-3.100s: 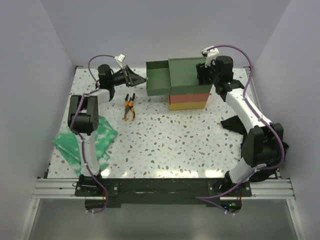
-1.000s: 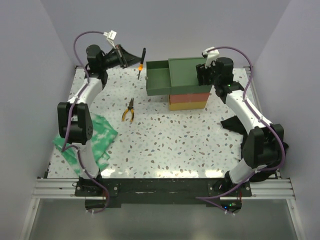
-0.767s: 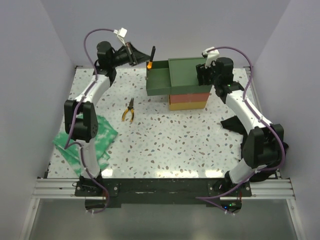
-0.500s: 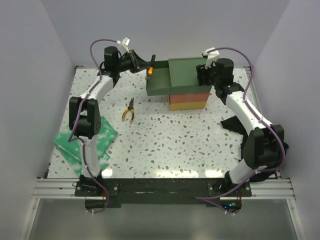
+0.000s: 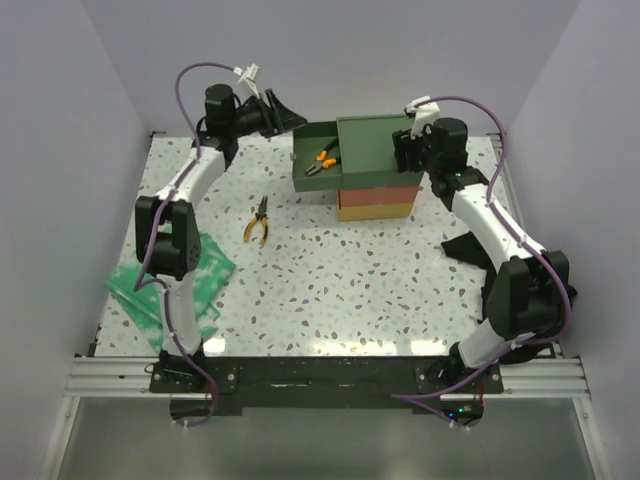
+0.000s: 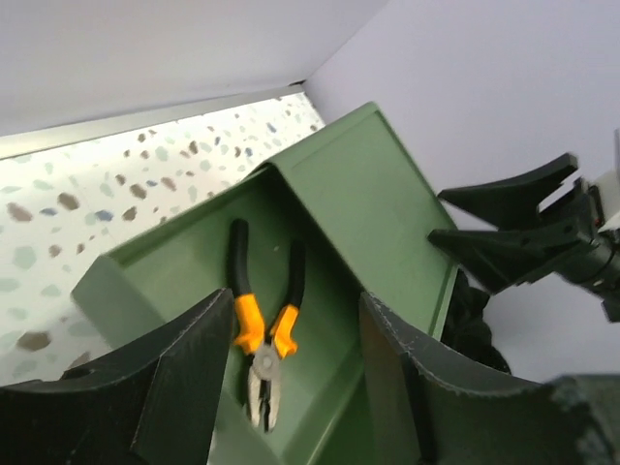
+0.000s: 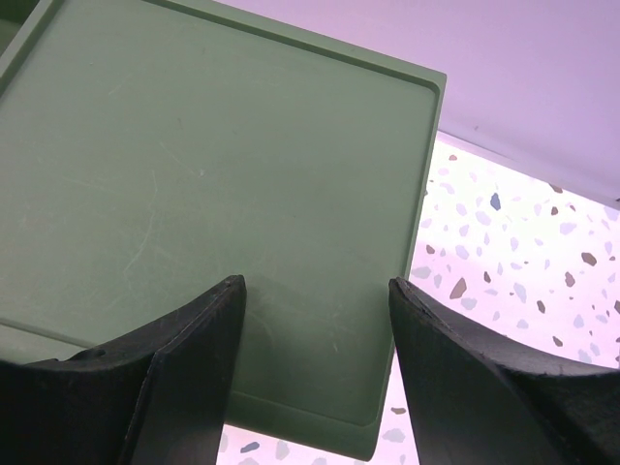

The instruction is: Sort the tools into containers

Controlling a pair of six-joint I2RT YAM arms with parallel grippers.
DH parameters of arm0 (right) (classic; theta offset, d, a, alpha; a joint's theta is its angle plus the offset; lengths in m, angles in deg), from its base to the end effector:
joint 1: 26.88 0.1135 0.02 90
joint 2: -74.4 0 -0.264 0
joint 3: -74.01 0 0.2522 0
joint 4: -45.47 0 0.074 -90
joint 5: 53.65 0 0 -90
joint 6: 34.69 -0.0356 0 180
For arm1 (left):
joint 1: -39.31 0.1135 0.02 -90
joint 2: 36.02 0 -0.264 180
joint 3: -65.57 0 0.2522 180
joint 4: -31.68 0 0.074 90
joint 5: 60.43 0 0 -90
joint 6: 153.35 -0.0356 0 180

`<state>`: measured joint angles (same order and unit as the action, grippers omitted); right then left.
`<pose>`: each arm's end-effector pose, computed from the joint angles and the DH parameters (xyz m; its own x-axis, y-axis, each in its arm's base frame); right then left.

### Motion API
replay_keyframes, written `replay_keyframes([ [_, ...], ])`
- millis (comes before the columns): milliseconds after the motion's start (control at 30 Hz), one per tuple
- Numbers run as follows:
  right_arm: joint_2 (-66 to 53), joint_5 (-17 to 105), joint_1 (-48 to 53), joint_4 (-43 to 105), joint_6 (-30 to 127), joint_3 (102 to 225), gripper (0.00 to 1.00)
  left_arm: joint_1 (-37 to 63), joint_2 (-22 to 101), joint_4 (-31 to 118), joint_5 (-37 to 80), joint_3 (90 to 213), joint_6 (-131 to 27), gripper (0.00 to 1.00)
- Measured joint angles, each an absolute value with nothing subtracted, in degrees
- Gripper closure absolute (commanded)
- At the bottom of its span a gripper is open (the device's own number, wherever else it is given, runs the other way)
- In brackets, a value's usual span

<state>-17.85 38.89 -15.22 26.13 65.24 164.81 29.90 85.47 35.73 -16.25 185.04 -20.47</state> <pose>0.3767 0.0793 0.3320 -0.3006 -0.2379 -0.9236 -0.2988 0.9431 -0.1457 0.4972 -0.1083 0.3193 -0.6327 -0.3758 -0.6771 0.5280 0.4301 -0.7322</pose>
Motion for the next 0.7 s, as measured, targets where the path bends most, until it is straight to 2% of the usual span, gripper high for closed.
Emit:
replay_keyframes([
  [167, -17.45, 38.89, -15.22, 26.83, 65.26, 164.11, 0.34, 33.4, 77.12, 41.19, -14.85, 174.79, -32.21, 0.41],
  [367, -17.32, 38.92, -15.22, 26.89, 65.26, 163.91, 0.34, 37.72, 68.16, 50.57, -6.0, 160.02, -52.54, 0.42],
  [700, -17.5, 39.07, -15.22, 26.59, 65.24, 164.24, 0.34, 34.53, 70.34, 64.58, 10.13, 155.58, -69.39, 0.43],
])
